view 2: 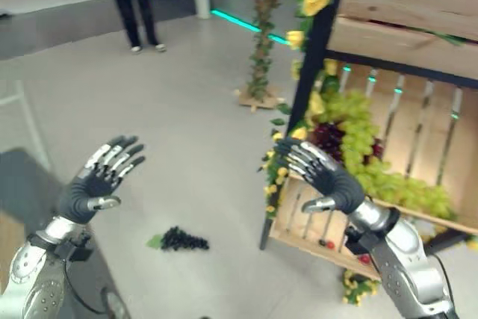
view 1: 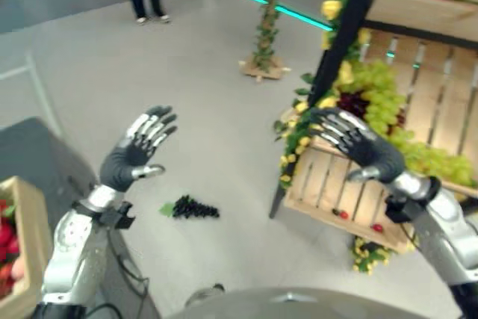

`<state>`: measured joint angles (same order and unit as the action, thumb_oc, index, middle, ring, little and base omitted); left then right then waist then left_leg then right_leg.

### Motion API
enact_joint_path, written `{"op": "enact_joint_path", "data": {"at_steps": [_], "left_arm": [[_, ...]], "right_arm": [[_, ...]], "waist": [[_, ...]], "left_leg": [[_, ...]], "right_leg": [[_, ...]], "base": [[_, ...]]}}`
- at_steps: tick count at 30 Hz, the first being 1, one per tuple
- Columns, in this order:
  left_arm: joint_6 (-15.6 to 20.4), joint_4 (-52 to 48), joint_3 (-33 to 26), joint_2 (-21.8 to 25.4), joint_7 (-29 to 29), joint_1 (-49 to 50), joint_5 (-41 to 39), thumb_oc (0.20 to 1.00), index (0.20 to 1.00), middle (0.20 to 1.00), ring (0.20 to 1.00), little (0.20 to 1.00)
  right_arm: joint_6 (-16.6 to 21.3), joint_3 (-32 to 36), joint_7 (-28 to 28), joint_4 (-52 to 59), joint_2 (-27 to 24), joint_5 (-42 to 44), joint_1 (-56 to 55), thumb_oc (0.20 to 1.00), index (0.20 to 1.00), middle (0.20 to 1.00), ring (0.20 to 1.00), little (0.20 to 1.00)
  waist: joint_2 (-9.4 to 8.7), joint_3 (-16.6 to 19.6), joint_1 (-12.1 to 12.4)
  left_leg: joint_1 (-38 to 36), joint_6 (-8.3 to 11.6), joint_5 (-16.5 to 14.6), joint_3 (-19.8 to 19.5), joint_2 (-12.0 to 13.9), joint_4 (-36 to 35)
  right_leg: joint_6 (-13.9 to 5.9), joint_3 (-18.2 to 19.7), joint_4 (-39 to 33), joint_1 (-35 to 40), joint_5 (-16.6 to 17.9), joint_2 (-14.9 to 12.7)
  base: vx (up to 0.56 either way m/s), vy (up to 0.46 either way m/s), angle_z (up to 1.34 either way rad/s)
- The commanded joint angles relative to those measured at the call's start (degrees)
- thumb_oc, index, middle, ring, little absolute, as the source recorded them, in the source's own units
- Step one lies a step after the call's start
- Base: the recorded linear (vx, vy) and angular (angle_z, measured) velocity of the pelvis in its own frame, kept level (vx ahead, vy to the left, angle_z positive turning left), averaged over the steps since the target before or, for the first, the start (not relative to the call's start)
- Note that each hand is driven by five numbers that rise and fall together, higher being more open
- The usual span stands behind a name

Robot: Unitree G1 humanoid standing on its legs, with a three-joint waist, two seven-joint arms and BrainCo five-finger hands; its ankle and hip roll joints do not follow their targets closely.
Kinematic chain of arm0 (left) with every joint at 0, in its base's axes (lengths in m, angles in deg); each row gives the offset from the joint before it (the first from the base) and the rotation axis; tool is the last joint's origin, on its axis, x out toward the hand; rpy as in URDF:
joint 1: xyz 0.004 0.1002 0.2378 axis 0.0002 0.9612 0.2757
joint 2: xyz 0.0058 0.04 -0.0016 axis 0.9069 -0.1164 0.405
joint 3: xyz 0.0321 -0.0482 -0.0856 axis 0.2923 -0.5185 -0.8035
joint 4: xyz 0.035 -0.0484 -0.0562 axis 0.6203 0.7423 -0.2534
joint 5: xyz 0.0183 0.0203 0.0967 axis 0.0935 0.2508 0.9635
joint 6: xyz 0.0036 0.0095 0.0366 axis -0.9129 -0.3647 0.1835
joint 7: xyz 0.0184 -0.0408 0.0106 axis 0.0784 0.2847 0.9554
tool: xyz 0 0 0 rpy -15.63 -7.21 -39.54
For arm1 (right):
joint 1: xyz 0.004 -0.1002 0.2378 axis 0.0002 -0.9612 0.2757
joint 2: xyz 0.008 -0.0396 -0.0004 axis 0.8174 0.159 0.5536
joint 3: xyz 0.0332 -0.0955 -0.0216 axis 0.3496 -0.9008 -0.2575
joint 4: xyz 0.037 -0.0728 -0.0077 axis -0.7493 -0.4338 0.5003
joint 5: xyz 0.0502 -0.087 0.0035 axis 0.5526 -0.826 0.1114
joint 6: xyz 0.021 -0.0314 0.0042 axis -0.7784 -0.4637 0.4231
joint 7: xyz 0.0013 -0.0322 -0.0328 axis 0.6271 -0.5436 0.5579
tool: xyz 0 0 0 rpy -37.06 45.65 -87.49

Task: Pick up the fruits from the basket on one side to the basket on the other side

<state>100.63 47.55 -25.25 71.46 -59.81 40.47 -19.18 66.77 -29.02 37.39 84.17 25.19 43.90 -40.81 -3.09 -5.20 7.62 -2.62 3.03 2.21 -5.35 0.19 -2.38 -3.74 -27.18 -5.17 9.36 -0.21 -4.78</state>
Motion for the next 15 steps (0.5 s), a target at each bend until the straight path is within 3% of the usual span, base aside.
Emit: {"op": "enact_joint_path", "data": {"at_steps": [1,2,4,5,6,10,15], "left_arm": [[0.17,-2.77,2.26,6.27,-4.07,-6.29,-5.43,1.0,1.0,1.0,1.0,1.0],[0.2,-2.63,2.44,6.3,-4.09,-6.54,-5.46,1.0,1.0,1.0,1.0,1.0],[-0.59,-1.86,3.09,6.81,-4.64,-9.17,-7.0,1.0,1.0,1.0,1.0,1.0],[-0.77,-1.16,3.19,6.27,-4.84,-10.03,-7.33,1.0,1.0,1.0,1.0,1.0],[-1.29,-0.51,3.63,6.98,-5.49,-11.41,-7.73,1.0,1.0,1.0,1.0,1.0],[-1.02,-0.57,4.12,6.82,-6.38,-11.62,-7.78,1.0,1.0,1.0,1.0,1.0],[-1.13,-1.92,2.61,8.59,-6.28,-10.95,-7.5,1.0,1.0,1.0,1.0,1.0]], "right_arm": [[2.24,-0.19,0.6,1.93,-1.68,3.9,4.34,1.0,1.0,1.0,1.0,1.0],[2.23,-0.04,0.6,1.94,-1.67,3.91,4.28,1.0,1.0,1.0,1.0,1.0],[2.27,0.62,0.29,1.55,-2.58,3.75,4.11,1.0,1.0,1.0,1.0,1.0],[2.52,0.71,0.29,1.73,-2.51,3.13,4.33,1.0,1.0,1.0,1.0,1.0],[2.65,1.81,0.55,2.47,-2.66,2.73,3.62,1.0,1.0,1.0,1.0,1.0],[2.11,1.1,1.54,2.3,-1.81,2.12,3.89,1.0,1.0,1.0,1.0,1.0],[1.76,-1.21,1.9,1.78,1.0,2.12,5.28,1.0,1.0,1.0,1.0,1.0]], "waist": [[-3.18,-1.2,-0.86],[-3.18,-1.22,-0.8],[-3.56,-2.1,-4.09],[-3.3,-1.92,-4.3],[-2.61,-1.31,-6.31],[-1.9,-0.34,-5.13],[-2.59,0.78,-2.48]], "left_leg": [[4.57,2.4,-1.87,3.39,-0.41,3.06],[4.73,2.45,-2.02,3.36,-0.4,3.29],[7.07,1.66,-2.04,19.15,4.12,7.92],[7.52,1.43,-2.63,24.12,6.24,9.66],[7.18,1.66,-1.48,32.95,9.81,10.17],[7.12,1.19,-3.22,30.55,7.86,9.47],[6.8,-1.11,-5.87,29.08,4.86,9.55]], "right_leg": [[-1.2,-6.03,4.84,-1.75,-5.63,0.23],[-1.17,-6.07,4.92,-1.82,-5.74,0.23],[-2.13,-8.54,5.68,-3.23,-4.52,-1.72],[-1.9,-8.83,5.54,-3.61,-4.32,-1.96],[-1.24,-11.03,5.13,-2.94,-4.69,-2.05],[-1.34,-11.21,4.89,-1.67,-4.55,-2.53],[-2.44,-12.54,7.57,-0.15,-4.35,-5.9]], "base": [[-0.07,-0.076,1.38],[-0.11,-0.007,1.69],[-0.13,0.136,1.29],[-0.09,0.186,0.82],[-0.05,0.111,0.66],[0.09,0.175,0.45],[0.15,0.229,0.11]]}}
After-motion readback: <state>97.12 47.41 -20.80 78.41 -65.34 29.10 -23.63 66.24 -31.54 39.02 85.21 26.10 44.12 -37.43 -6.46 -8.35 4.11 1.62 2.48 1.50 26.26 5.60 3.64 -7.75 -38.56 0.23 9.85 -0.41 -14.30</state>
